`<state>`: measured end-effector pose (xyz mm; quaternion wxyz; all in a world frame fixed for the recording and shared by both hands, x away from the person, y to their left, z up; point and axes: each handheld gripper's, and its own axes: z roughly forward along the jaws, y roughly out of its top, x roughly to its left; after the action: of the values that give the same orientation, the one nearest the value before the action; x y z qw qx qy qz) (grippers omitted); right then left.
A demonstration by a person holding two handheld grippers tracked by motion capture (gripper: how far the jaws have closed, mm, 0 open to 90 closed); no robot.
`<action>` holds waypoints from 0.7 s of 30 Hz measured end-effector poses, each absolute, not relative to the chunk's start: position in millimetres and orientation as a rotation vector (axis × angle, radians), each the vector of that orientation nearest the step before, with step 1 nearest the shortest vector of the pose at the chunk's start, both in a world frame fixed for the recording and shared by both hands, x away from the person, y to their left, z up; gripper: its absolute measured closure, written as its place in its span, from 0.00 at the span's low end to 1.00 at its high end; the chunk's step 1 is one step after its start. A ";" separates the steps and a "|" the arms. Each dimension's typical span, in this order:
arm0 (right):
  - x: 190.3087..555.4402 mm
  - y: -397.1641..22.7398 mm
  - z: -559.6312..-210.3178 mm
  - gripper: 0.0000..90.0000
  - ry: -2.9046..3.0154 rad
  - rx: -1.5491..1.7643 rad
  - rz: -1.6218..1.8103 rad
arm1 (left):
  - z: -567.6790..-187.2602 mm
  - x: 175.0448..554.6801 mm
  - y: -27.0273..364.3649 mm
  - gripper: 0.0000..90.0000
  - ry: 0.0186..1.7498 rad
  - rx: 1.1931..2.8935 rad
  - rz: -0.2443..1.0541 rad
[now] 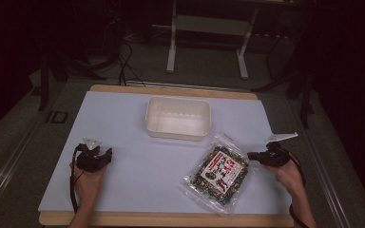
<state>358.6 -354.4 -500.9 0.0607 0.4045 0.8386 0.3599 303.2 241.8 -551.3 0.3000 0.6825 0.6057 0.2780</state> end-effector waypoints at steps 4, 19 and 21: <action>355.3 -354.2 -489.6 0.99 2.525 1.175 1.126 | -551.3 302.9 242.3 0.56 1.606 1.801 0.736; 346.5 -349.7 -454.5 0.99 2.487 1.046 1.248 | -550.7 301.9 244.8 0.54 1.605 1.781 0.722; 345.9 -348.7 -450.3 0.99 2.482 1.030 1.267 | -550.7 301.9 245.1 0.54 1.606 1.774 0.719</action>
<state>345.9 -348.7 -450.3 0.0851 0.3454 0.8324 0.4250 301.9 245.1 -550.7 0.3162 0.6735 0.6099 0.2729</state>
